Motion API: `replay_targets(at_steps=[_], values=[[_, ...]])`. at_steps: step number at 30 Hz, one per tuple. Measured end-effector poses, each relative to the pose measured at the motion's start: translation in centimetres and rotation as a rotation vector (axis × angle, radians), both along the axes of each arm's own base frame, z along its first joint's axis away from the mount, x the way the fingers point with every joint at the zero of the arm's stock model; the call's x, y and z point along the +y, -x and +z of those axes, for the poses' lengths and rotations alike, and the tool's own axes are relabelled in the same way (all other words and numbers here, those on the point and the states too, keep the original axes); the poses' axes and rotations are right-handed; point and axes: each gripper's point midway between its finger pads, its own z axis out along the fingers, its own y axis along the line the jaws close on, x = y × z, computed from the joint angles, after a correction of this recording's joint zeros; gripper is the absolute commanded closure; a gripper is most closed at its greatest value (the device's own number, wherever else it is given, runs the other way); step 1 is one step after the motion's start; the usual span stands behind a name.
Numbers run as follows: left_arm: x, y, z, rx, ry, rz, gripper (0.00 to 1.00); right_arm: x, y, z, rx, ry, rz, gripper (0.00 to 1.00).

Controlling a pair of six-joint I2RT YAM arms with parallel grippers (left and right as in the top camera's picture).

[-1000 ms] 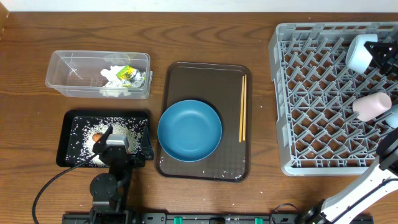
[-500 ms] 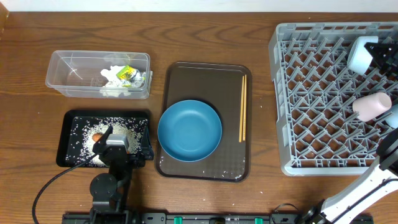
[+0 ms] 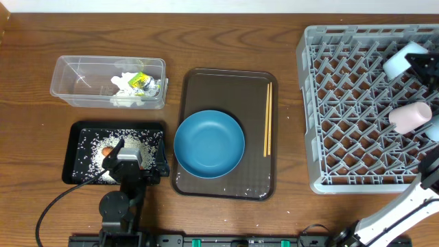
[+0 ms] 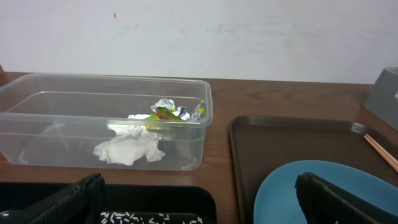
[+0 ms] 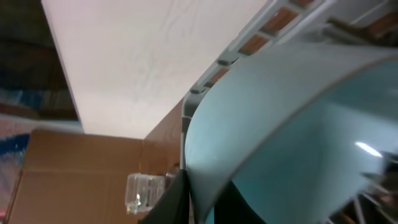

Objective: Sort waste into correct bins and load items into the dishwasher rack

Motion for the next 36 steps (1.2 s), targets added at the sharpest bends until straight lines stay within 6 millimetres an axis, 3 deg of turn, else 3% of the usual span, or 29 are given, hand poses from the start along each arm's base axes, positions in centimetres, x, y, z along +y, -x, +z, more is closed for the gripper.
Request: replay_targets(at_steps=[4, 8, 12, 14, 18, 21, 25, 28, 30, 36], values=[[0.0, 0.0, 0.0, 0.000, 0.000, 0.000, 0.01, -2.0, 1.1, 0.3, 0.046, 0.011, -0.070, 0.76], [0.0, 0.0, 0.0, 0.000, 0.000, 0.000, 0.01, -3.4, 3.1, 1.7, 0.133, 0.052, -0.162, 0.43], [0.0, 0.0, 0.0, 0.000, 0.000, 0.000, 0.01, -3.8, 5.2, 4.8, 0.194, 0.177, -0.257, 0.28], [0.0, 0.0, 0.0, 0.000, 0.000, 0.000, 0.01, -3.9, 6.3, 7.0, 0.201, 0.254, -0.306, 0.15], [0.0, 0.0, 0.0, 0.000, 0.000, 0.000, 0.01, -3.6, 8.4, 11.2, 0.197, 0.400, -0.395, 0.12], [0.0, 0.0, 0.0, 0.000, 0.000, 0.000, 0.01, -1.9, 9.3, 13.8, 0.174, 0.468, -0.412, 0.12], [0.0, 0.0, 0.0, 0.000, 0.000, 0.000, 0.01, 3.9, 9.2, 16.2, 0.135, 0.510, -0.324, 0.12], [0.0, 0.0, 0.0, 0.000, 0.000, 0.000, 0.01, 10.4, 8.2, 17.0, 0.089, 0.540, -0.176, 0.14], [0.0, 0.0, 0.0, 0.000, 0.000, 0.000, 0.01, 16.1, 7.6, 16.6, 0.072, 0.561, -0.032, 0.15], [0.0, 0.0, 0.0, 0.000, 0.000, 0.000, 0.01, 30.1, 8.3, 13.0, 0.066, 0.638, 0.326, 0.18]])
